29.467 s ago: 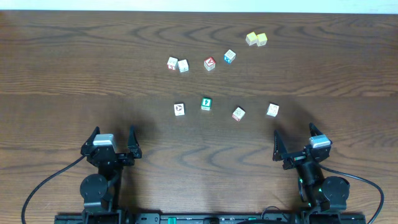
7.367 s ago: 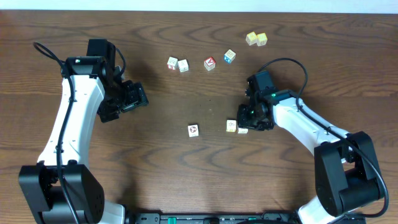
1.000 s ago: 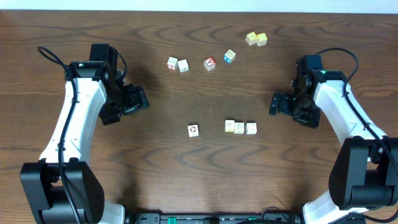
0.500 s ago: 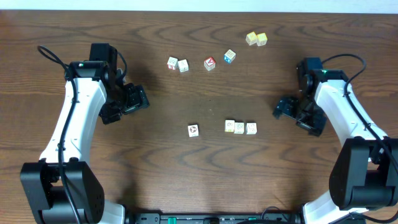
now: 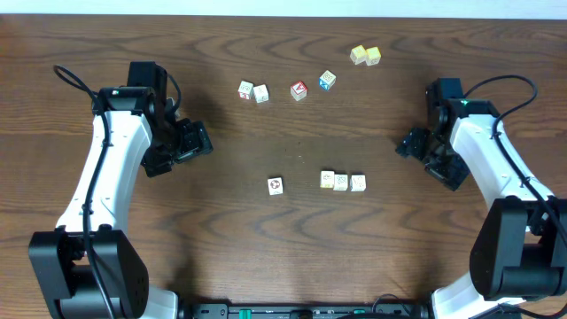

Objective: Lift 4 blocks

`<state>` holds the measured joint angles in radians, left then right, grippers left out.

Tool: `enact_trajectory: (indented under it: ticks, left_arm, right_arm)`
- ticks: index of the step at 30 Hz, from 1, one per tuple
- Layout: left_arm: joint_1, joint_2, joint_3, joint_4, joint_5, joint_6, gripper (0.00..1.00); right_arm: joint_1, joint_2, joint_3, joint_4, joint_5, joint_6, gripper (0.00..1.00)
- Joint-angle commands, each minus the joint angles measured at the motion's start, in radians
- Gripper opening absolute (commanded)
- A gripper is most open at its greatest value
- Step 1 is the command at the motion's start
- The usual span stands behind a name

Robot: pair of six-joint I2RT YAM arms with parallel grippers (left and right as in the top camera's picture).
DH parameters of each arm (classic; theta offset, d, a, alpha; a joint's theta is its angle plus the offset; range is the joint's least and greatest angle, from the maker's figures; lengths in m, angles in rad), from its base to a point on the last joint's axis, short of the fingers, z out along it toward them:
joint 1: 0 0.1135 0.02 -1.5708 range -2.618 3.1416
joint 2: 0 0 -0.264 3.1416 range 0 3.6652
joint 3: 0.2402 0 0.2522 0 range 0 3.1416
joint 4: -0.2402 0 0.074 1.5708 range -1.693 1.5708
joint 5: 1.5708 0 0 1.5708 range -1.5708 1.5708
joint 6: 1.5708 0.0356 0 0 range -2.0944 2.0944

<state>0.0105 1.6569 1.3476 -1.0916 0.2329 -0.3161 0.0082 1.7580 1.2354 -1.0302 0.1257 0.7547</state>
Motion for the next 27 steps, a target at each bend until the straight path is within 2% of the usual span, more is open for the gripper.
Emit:
enact_trajectory:
  ticks: [1,9,13,17,27]
  left_arm:
    - [0.001,-0.003,-0.009,-0.002,-0.009,-0.039,0.89]
    - [0.002,-0.003,-0.009,0.009,-0.009,-0.064,0.89]
    - [0.002,-0.003,-0.009,0.021,-0.009,-0.064,0.89]
    - [-0.001,-0.003,-0.009,0.029,-0.009,-0.064,0.89]
    - [-0.001,-0.003,-0.009,0.04,-0.01,-0.063,0.89]
  right_arm:
    - [-0.006,-0.022,-0.023,0.01,-0.03,0.023,0.99]
    - [-0.006,-0.022,-0.022,0.017,-0.074,0.023,0.97]
    - [-0.003,-0.022,-0.023,0.017,-0.113,0.005,0.99]
    - [0.019,-0.022,-0.023,0.014,-0.111,-0.039,0.99]
    - [0.078,-0.022,-0.028,0.019,-0.109,-0.027,0.99]
